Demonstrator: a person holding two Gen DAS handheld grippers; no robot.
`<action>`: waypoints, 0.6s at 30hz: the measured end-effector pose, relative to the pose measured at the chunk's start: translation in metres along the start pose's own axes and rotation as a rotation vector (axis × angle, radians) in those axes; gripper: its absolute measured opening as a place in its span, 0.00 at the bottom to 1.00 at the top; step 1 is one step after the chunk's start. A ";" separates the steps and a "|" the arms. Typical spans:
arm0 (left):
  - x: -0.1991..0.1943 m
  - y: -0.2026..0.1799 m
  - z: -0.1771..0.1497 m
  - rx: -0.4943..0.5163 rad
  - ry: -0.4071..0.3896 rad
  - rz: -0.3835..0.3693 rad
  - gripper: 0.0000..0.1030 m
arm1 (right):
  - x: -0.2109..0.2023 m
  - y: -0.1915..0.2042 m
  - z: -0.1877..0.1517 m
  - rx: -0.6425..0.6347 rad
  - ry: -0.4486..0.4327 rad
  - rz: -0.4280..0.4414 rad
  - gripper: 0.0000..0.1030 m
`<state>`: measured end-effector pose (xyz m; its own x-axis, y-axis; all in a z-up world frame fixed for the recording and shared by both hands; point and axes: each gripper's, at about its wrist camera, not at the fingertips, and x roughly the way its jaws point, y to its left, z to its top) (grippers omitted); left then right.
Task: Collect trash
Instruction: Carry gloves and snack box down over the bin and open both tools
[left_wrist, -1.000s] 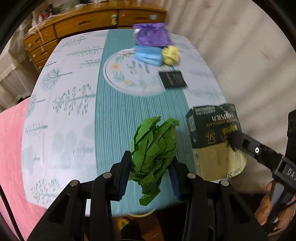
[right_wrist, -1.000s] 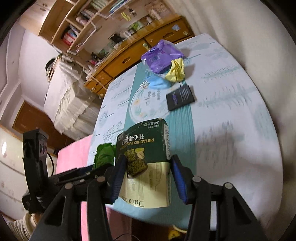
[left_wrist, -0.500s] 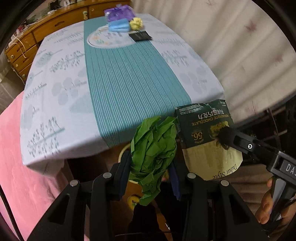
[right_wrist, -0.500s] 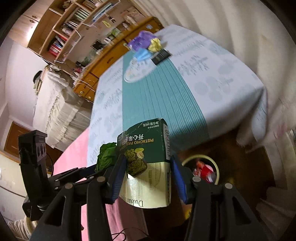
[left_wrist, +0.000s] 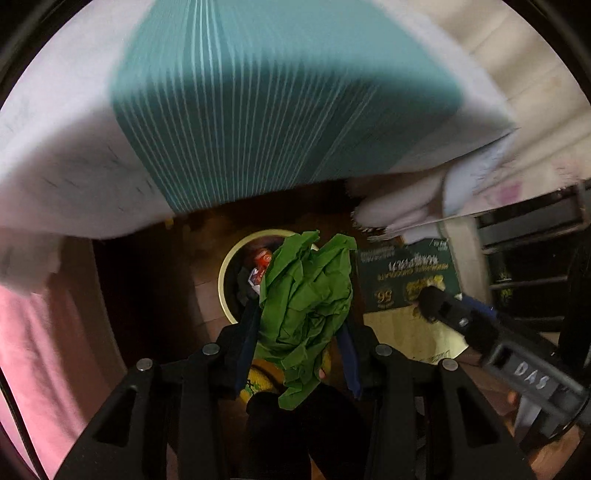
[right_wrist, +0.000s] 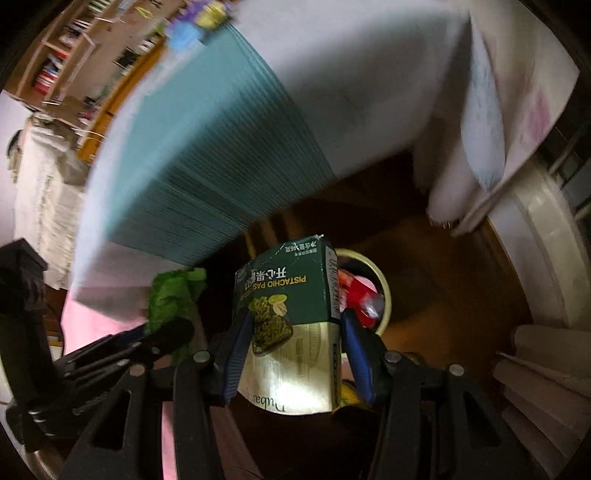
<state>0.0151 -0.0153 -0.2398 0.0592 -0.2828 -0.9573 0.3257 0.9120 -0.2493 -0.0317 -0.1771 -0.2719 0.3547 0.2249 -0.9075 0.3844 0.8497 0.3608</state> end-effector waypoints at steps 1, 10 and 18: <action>0.017 0.003 -0.001 -0.010 0.005 0.004 0.38 | 0.016 -0.006 -0.001 0.004 0.013 -0.004 0.48; 0.136 0.036 -0.008 -0.051 0.026 0.081 0.85 | 0.151 -0.049 -0.002 0.030 0.096 -0.028 0.53; 0.169 0.060 -0.008 -0.122 0.018 0.142 0.87 | 0.190 -0.065 -0.001 0.011 0.118 -0.042 0.72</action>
<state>0.0371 -0.0059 -0.4174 0.0789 -0.1438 -0.9865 0.1981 0.9721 -0.1259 0.0099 -0.1893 -0.4678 0.2359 0.2447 -0.9405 0.4067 0.8541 0.3242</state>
